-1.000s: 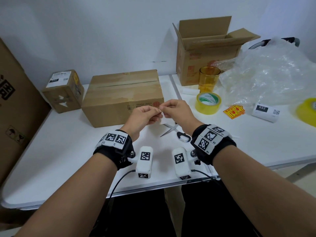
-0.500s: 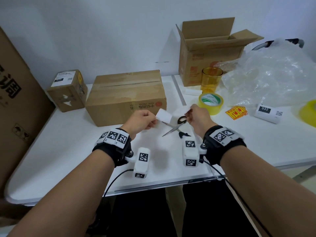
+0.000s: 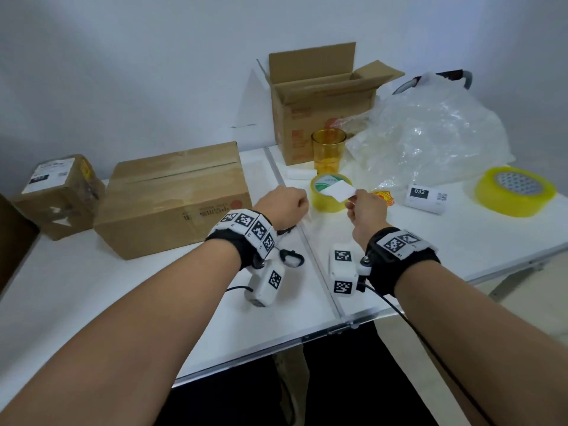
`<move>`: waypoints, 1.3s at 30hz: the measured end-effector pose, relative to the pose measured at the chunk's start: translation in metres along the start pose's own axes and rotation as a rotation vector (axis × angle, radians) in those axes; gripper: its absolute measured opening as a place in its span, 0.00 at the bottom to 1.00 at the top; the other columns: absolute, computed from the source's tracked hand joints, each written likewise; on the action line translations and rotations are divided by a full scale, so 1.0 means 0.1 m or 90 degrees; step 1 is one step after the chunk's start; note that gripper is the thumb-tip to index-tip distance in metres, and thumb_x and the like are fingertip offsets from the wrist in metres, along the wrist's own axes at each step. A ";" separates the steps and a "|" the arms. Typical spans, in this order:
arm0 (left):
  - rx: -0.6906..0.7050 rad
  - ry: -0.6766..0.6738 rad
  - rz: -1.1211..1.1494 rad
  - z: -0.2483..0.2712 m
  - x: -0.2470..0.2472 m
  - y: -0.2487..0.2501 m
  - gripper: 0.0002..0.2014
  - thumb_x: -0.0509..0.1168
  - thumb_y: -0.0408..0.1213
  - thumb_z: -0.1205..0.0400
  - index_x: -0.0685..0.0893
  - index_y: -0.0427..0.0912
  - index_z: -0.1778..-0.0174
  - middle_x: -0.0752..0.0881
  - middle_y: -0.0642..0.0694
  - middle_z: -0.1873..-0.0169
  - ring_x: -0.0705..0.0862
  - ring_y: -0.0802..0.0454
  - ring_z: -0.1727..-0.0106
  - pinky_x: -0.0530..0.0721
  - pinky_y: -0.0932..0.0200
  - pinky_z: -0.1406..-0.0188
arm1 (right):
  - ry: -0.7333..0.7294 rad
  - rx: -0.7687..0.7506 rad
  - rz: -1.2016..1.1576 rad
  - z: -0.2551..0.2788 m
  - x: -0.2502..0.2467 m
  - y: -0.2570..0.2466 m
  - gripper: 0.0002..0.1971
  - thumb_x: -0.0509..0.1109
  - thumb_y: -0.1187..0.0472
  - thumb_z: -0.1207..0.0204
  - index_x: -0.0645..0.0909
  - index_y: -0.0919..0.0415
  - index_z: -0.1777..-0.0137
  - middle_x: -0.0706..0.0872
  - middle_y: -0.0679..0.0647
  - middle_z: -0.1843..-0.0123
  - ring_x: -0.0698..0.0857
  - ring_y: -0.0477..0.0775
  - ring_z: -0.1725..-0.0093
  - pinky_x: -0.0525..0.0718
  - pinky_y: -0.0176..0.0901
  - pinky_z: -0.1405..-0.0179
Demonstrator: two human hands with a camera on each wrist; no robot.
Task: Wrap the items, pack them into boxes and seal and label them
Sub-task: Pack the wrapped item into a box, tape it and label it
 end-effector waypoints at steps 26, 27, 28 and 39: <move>0.007 0.147 0.264 -0.03 -0.10 0.11 0.11 0.72 0.46 0.20 0.84 0.46 0.47 0.86 0.53 0.50 0.84 0.57 0.56 0.78 0.70 0.58 | -0.208 -0.087 0.057 0.19 0.38 -0.09 0.07 0.64 0.67 0.19 0.79 0.63 0.59 0.83 0.59 0.59 0.83 0.53 0.63 0.86 0.37 0.61; -0.005 0.149 0.277 0.00 -0.11 0.07 0.11 0.73 0.46 0.21 0.84 0.46 0.47 0.87 0.53 0.50 0.84 0.56 0.56 0.77 0.73 0.60 | -0.229 -0.080 0.050 0.23 0.43 -0.08 0.07 0.64 0.68 0.19 0.79 0.63 0.59 0.83 0.59 0.60 0.82 0.53 0.63 0.85 0.38 0.61; -0.016 0.153 0.291 0.03 -0.12 0.02 0.11 0.73 0.46 0.21 0.84 0.45 0.47 0.87 0.53 0.50 0.85 0.56 0.56 0.77 0.74 0.60 | -0.248 -0.072 0.039 0.27 0.47 -0.07 0.06 0.64 0.68 0.19 0.78 0.63 0.58 0.82 0.59 0.60 0.82 0.53 0.64 0.85 0.38 0.61; -0.167 0.233 0.420 0.41 -0.22 -0.59 0.02 0.69 0.36 0.20 0.85 0.45 0.53 0.88 0.50 0.57 0.87 0.50 0.59 0.84 0.58 0.61 | -0.426 -0.041 0.087 0.77 0.85 0.07 0.11 0.68 0.61 0.19 0.83 0.67 0.42 0.89 0.57 0.51 0.88 0.51 0.55 0.83 0.38 0.54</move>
Point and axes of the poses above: each hand's wrist, its own z-axis away from the middle knuckle, its own x-axis out of the palm, y = z × x, the point moved 4 cm from there along -z, towards the middle knuckle
